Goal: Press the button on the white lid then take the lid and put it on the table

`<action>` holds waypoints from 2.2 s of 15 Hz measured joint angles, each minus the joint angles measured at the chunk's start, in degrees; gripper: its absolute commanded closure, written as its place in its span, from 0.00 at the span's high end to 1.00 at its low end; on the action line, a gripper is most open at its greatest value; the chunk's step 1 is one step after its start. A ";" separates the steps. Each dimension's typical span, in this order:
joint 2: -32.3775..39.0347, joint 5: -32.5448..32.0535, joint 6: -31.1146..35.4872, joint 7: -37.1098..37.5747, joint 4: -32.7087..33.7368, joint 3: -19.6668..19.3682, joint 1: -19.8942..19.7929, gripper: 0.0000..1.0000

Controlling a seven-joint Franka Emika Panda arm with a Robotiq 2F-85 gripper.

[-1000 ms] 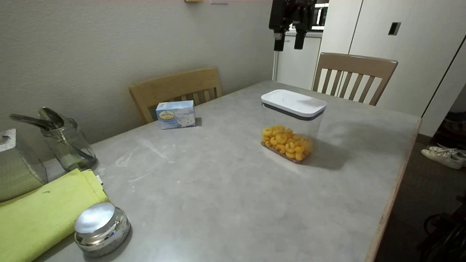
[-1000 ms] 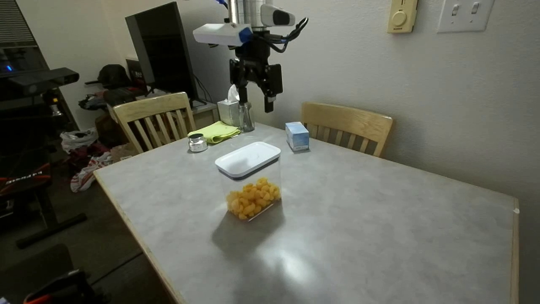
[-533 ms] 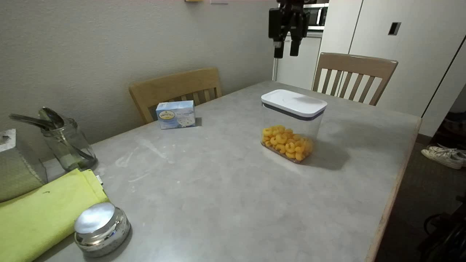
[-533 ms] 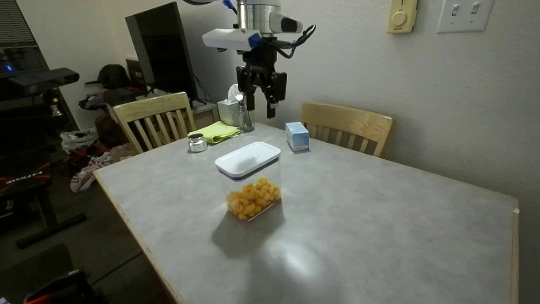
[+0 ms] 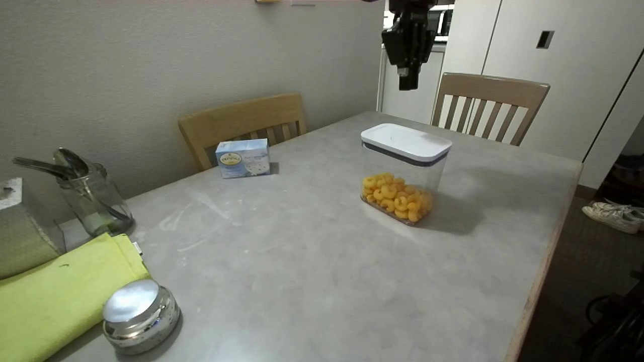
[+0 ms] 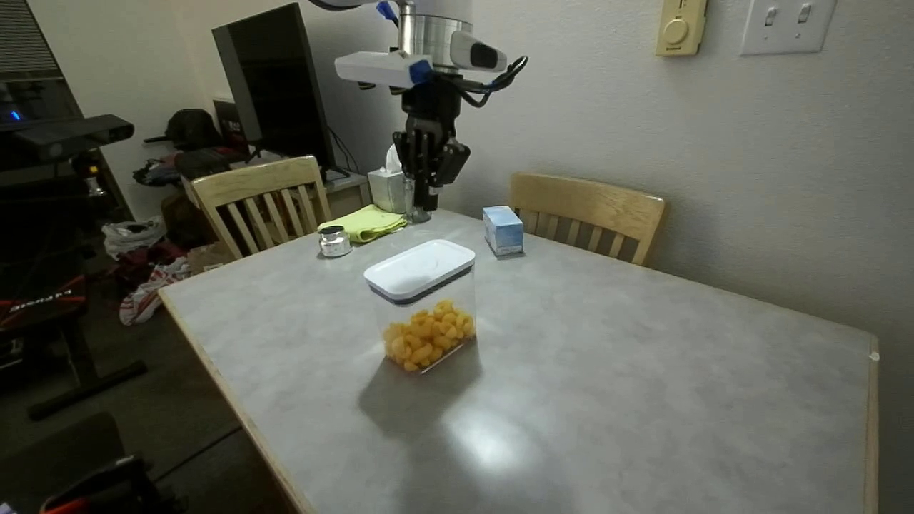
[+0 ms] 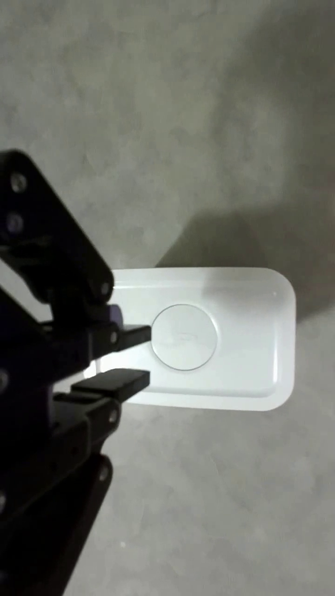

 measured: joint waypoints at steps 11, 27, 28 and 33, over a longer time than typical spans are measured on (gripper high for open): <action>4.11 -1.96 -3.87 -3.76 0.36 0.38 -0.67 0.00; 10.48 -1.64 -8.82 -9.61 6.04 2.00 -1.58 0.00; 10.56 -1.62 -8.87 -11.08 6.24 2.13 -1.90 0.00; 11.90 -1.62 -9.60 -15.77 7.55 3.07 -2.76 0.00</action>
